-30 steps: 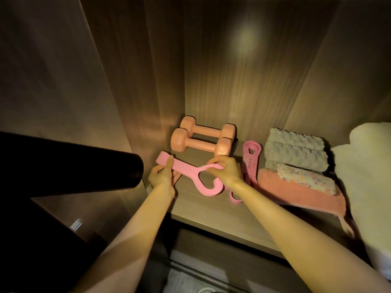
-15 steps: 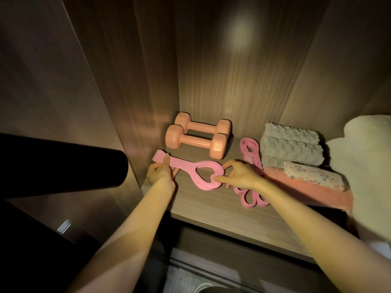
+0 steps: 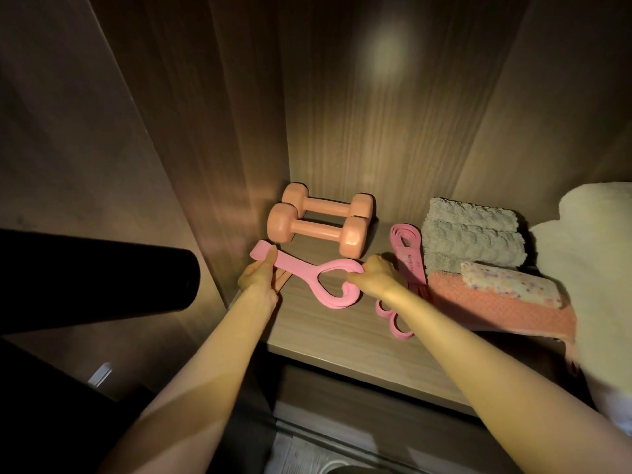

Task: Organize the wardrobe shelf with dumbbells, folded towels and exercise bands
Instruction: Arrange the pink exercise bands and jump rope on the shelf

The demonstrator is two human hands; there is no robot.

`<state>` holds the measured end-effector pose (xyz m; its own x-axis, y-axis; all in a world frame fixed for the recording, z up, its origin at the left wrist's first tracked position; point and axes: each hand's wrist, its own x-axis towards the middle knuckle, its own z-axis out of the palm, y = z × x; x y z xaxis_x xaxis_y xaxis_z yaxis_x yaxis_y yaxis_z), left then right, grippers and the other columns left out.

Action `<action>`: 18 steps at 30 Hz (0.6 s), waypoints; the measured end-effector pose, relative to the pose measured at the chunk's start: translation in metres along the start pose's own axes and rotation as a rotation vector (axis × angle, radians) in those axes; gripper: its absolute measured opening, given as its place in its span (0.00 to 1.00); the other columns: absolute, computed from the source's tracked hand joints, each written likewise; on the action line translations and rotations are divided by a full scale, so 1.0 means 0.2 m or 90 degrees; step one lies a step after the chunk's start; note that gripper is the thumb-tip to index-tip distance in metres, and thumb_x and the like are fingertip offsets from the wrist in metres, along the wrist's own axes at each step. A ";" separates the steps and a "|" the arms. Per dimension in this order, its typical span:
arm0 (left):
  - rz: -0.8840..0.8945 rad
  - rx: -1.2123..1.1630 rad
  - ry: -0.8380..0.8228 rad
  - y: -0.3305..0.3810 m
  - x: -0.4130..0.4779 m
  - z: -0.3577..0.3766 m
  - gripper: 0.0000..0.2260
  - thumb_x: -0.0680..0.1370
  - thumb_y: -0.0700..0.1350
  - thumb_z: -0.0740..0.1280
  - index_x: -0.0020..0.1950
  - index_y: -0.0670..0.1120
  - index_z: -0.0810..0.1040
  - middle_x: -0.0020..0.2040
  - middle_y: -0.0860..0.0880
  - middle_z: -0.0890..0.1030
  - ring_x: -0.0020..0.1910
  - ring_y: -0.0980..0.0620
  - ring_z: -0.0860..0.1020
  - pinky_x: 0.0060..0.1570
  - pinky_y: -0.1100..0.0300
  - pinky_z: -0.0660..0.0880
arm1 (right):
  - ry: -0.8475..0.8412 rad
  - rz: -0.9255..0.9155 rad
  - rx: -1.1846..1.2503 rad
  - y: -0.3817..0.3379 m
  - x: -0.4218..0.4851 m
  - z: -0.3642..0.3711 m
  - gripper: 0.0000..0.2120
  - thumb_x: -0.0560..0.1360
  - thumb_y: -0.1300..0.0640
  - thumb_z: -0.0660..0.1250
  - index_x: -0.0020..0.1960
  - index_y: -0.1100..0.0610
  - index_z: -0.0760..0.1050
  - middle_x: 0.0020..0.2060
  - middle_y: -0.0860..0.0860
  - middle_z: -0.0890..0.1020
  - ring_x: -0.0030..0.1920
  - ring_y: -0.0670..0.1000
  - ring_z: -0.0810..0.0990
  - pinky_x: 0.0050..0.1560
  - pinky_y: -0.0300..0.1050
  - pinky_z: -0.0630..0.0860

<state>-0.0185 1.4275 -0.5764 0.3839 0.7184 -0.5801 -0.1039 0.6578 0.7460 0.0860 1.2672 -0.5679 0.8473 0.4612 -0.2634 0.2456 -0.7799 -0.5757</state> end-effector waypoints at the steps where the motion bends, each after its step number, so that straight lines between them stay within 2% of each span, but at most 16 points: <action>1: -0.003 -0.006 -0.011 0.00 0.00 0.01 0.15 0.72 0.42 0.74 0.55 0.39 0.77 0.52 0.40 0.82 0.49 0.44 0.82 0.51 0.49 0.80 | 0.003 0.004 0.021 0.01 0.00 -0.01 0.14 0.74 0.51 0.68 0.52 0.61 0.78 0.42 0.55 0.79 0.40 0.54 0.78 0.33 0.40 0.68; 3: -0.005 -0.010 -0.021 0.00 0.00 0.03 0.15 0.72 0.43 0.74 0.54 0.40 0.77 0.49 0.41 0.82 0.46 0.45 0.82 0.47 0.51 0.80 | 0.016 0.009 0.060 0.03 0.01 -0.02 0.15 0.75 0.50 0.69 0.53 0.62 0.79 0.43 0.56 0.80 0.40 0.54 0.77 0.37 0.42 0.69; 6: 0.022 0.044 -0.002 0.00 0.02 0.04 0.12 0.72 0.44 0.74 0.49 0.40 0.76 0.47 0.42 0.81 0.44 0.46 0.82 0.41 0.54 0.80 | 0.030 0.008 0.039 0.04 0.01 -0.01 0.17 0.77 0.49 0.66 0.55 0.62 0.78 0.46 0.58 0.82 0.41 0.54 0.77 0.38 0.43 0.69; 8: 0.069 0.133 0.018 -0.01 0.04 0.03 0.11 0.72 0.46 0.75 0.43 0.42 0.75 0.45 0.42 0.81 0.39 0.47 0.81 0.38 0.56 0.80 | 0.040 0.002 0.007 0.03 0.01 0.01 0.17 0.78 0.49 0.64 0.56 0.62 0.77 0.49 0.59 0.82 0.44 0.56 0.80 0.38 0.43 0.70; 10: 0.151 0.255 0.056 -0.02 0.05 0.02 0.13 0.72 0.49 0.74 0.40 0.42 0.76 0.45 0.42 0.83 0.36 0.47 0.81 0.40 0.54 0.81 | 0.053 -0.003 -0.012 0.03 0.00 0.01 0.17 0.78 0.49 0.64 0.57 0.62 0.77 0.48 0.59 0.82 0.46 0.58 0.82 0.39 0.45 0.73; 12: 0.224 0.359 0.089 -0.03 0.05 0.02 0.17 0.72 0.54 0.73 0.47 0.40 0.78 0.49 0.41 0.83 0.42 0.44 0.82 0.46 0.51 0.80 | 0.072 -0.013 -0.017 0.03 -0.01 0.02 0.16 0.77 0.50 0.66 0.55 0.62 0.77 0.47 0.59 0.83 0.46 0.59 0.82 0.41 0.47 0.76; 15: 0.241 0.412 0.125 -0.05 0.04 0.06 0.26 0.74 0.55 0.71 0.63 0.40 0.71 0.60 0.41 0.77 0.59 0.42 0.74 0.56 0.51 0.73 | 0.115 -0.038 -0.027 0.04 -0.03 0.02 0.18 0.73 0.49 0.70 0.53 0.63 0.76 0.49 0.58 0.81 0.47 0.59 0.81 0.39 0.47 0.74; 18: 0.254 0.408 0.150 -0.06 0.01 0.07 0.27 0.75 0.54 0.70 0.68 0.41 0.67 0.65 0.41 0.73 0.67 0.42 0.64 0.62 0.49 0.67 | 0.189 -0.111 -0.032 0.06 -0.06 0.00 0.24 0.70 0.50 0.74 0.58 0.61 0.69 0.54 0.57 0.73 0.51 0.58 0.76 0.40 0.45 0.68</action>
<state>-0.0032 1.4182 -0.5809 0.2173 0.9489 -0.2290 0.3837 0.1327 0.9139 0.0782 1.2515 -0.5717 0.8887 0.4520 0.0766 0.4156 -0.7237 -0.5509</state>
